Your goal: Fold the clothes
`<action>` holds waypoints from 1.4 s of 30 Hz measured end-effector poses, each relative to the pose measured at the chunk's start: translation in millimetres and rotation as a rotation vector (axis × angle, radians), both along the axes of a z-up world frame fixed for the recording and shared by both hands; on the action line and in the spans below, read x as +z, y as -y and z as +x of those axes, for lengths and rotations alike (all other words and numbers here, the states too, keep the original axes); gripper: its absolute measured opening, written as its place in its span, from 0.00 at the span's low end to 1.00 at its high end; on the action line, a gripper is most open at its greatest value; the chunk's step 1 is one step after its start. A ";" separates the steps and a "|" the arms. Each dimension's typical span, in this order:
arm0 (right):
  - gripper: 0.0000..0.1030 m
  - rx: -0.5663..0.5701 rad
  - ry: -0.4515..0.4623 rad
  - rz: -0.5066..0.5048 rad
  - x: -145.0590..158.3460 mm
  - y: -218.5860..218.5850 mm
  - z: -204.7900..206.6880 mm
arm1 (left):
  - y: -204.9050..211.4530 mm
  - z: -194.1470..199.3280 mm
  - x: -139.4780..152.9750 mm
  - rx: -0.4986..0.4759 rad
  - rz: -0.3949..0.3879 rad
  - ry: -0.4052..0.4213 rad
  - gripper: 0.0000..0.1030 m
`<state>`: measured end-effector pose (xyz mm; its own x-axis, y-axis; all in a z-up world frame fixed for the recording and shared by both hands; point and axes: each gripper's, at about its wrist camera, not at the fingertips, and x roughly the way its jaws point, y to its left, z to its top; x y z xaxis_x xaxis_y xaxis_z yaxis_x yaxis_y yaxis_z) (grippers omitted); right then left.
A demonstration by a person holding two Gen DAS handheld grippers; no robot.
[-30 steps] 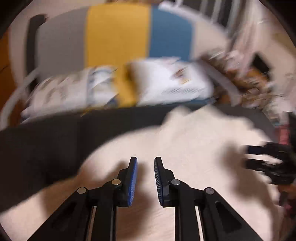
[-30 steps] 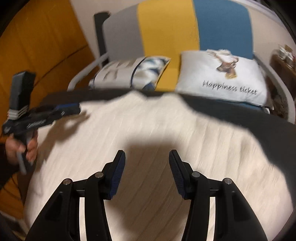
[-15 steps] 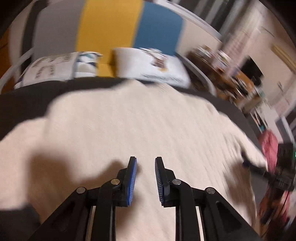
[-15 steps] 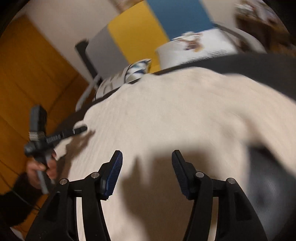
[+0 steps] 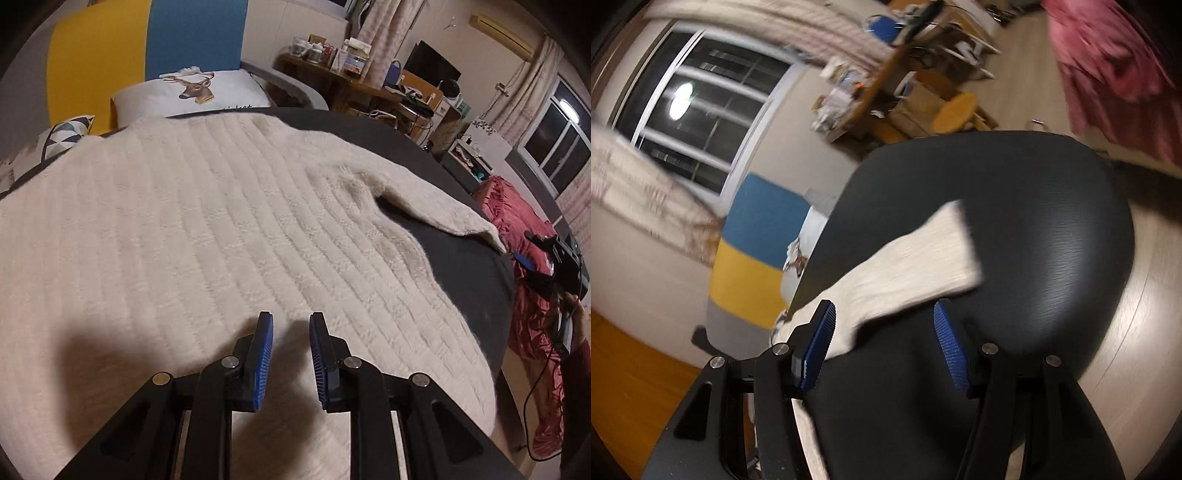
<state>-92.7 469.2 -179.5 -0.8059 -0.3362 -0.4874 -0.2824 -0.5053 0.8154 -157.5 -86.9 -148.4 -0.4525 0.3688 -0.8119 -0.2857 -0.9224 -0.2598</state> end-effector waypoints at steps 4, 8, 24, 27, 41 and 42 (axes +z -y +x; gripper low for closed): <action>0.57 0.021 0.017 -0.073 -18.0 -2.2 -16.5 | -4.1 -3.4 -1.0 0.005 -0.014 0.004 0.19; 0.58 0.007 0.037 -0.070 -23.5 4.2 -36.4 | -5.7 -4.9 -2.2 0.000 -0.021 0.001 0.19; 0.07 -0.120 0.230 0.459 28.8 37.6 -75.4 | -15.2 -17.0 19.3 -0.029 -0.030 -0.130 0.20; 0.07 -0.089 0.293 0.610 28.8 43.2 -79.1 | -25.6 -50.3 19.3 -0.041 -0.049 -0.108 0.20; 0.07 -0.086 0.445 0.857 7.4 20.2 -77.8 | -35.2 -89.8 -13.3 -0.054 -0.210 -0.013 0.20; 0.07 -0.084 0.434 0.845 11.6 17.6 -74.8 | -32.5 -94.9 -10.3 -0.053 -0.177 0.008 0.19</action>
